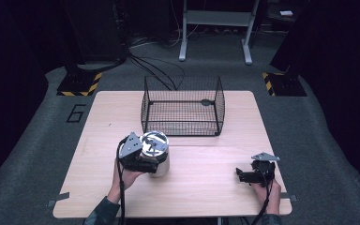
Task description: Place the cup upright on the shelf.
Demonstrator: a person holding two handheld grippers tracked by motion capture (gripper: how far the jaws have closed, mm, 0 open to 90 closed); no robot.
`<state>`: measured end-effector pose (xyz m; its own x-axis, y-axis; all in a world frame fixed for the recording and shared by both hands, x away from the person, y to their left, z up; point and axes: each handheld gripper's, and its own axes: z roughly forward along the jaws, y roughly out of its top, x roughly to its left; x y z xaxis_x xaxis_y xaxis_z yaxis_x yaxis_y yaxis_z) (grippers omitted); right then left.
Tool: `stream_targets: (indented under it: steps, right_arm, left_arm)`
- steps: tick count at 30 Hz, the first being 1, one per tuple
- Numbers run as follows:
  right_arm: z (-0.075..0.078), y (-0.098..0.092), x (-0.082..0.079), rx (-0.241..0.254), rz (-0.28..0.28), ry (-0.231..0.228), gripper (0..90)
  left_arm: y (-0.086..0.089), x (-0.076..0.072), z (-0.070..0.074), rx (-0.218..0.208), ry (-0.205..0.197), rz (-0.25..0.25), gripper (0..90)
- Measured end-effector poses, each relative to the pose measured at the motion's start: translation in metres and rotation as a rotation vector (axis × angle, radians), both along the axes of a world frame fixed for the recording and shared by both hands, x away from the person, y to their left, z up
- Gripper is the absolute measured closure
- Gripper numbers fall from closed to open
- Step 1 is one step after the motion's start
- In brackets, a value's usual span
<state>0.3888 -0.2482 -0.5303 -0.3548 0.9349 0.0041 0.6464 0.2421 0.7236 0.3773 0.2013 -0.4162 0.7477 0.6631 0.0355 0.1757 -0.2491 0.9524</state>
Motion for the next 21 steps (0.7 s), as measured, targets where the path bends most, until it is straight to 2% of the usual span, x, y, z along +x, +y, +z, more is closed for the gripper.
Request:
stream_targets:
  steps: [5,15,21]
  right_arm:
    - [0.0,0.0,0.0,-0.001,0.001,0.0,0.1]
    - [0.0,-0.001,0.0,-0.009,0.009,0.0,0.1]
    - [0.0,0.0,0.0,-0.002,0.001,0.0,0.1]
  left_arm:
    - [0.005,0.002,0.007,0.01,-0.008,0.005,4.1]
    - [0.01,0.009,0.015,0.002,-0.011,0.021,4.1]
    - [0.012,0.015,0.027,0.016,-0.031,0.019,4.1]
